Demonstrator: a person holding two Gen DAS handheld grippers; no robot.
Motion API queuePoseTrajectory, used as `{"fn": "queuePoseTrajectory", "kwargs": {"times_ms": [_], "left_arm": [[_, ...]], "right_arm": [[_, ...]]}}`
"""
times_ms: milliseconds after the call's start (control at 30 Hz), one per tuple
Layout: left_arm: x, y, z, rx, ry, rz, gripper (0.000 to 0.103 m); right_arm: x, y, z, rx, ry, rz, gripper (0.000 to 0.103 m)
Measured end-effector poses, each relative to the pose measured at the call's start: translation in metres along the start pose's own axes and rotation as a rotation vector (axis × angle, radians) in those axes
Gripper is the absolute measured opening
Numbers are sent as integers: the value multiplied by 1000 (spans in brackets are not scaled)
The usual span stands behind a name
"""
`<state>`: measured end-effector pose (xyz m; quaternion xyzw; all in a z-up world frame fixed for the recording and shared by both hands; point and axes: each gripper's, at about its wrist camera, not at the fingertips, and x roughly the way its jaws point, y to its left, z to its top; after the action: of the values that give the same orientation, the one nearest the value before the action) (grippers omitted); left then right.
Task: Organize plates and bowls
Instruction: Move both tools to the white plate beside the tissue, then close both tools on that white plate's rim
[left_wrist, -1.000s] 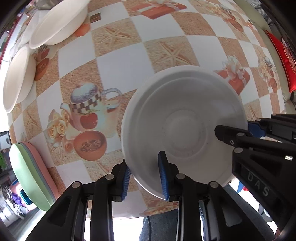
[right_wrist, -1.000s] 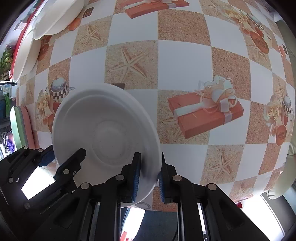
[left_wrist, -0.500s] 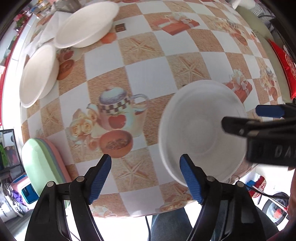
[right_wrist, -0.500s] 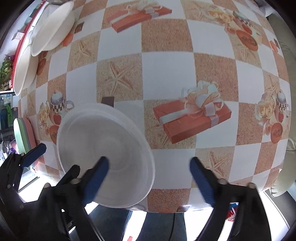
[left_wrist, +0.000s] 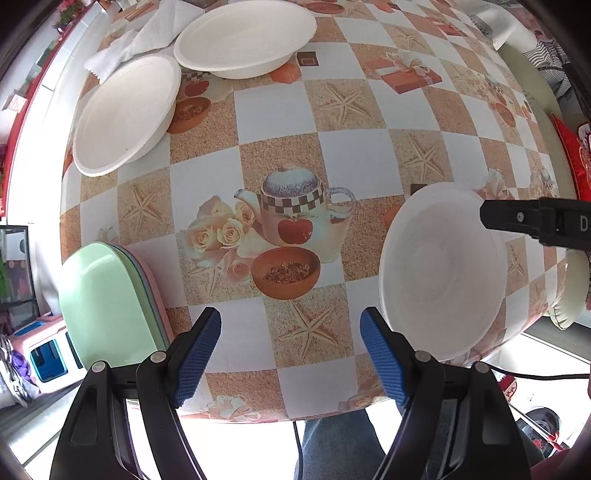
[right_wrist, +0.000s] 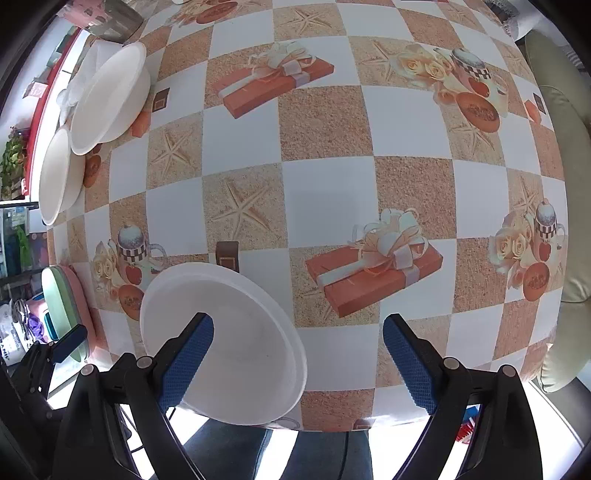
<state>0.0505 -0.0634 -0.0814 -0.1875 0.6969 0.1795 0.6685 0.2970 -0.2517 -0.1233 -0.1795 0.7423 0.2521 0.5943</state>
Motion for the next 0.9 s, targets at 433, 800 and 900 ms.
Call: {"fn": "queuePoseTrajectory", "kwargs": {"times_ms": [433,800,900], "left_arm": [[-61,64,82,-89,-157,39,81],[-47,98,183,-121,-228,113,81],[-35,103,205,-111,-219,130,81]], "right_arm": [[-38,17,50,-30,-58,9,94],[-45,63,118,-78,-92,32,94],[-34,72,138,-61,-84,39,94]]}}
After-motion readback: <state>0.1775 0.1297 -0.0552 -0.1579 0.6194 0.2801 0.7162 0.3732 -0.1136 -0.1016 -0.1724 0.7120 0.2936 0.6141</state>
